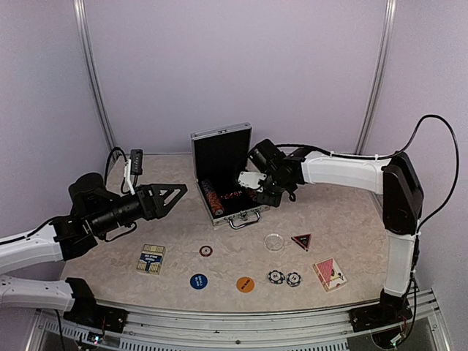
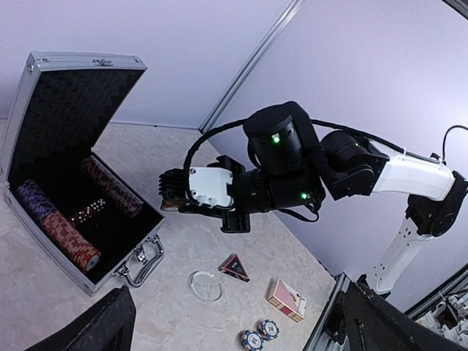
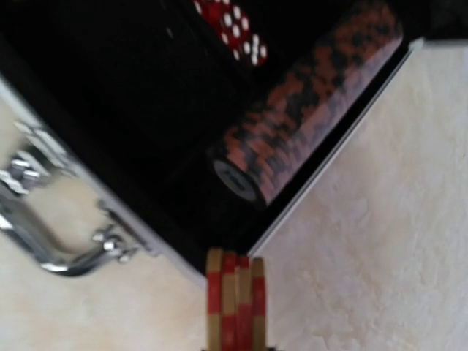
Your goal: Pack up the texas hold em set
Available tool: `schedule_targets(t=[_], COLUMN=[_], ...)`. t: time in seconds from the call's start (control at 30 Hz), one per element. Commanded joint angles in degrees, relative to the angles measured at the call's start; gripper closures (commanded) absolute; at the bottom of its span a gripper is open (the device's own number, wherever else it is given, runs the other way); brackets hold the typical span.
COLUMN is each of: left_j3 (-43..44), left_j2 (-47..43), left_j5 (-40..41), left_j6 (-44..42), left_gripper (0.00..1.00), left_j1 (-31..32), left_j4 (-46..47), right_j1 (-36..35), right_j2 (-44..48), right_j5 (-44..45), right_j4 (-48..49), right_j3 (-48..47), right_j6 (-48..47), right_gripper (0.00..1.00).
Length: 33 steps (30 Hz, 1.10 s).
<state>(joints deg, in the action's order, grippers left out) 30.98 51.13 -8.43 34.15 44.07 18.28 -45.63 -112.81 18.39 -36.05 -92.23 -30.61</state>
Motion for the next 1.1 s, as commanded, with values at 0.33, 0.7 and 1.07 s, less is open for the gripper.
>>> schedule_targets(t=[0.33,0.7,1.07], left_j3=[-1.66,-2.07,-2.32], left_j2=[-3.07,-2.71,-1.73], left_j5=[0.88,-0.06,-0.87], left_j6=[0.39,0.54,0.74], left_gripper=[0.01,0.01,0.01], left_j1=[-1.16,-2.27,-2.94], left_j4=[-1.85,-1.03,0.00], right_j1=[0.86,0.87,0.83], right_j2=[-8.75,-10.52,-11.60], right_j5=[7.56,6.32,5.34], right_j4=[2.70,2.01,2.23], right_j3=[-6.03,-6.19,-6.22], right_j6=[-3.36,-2.96,-3.40], right_gripper=[1.00,1.00,1.00])
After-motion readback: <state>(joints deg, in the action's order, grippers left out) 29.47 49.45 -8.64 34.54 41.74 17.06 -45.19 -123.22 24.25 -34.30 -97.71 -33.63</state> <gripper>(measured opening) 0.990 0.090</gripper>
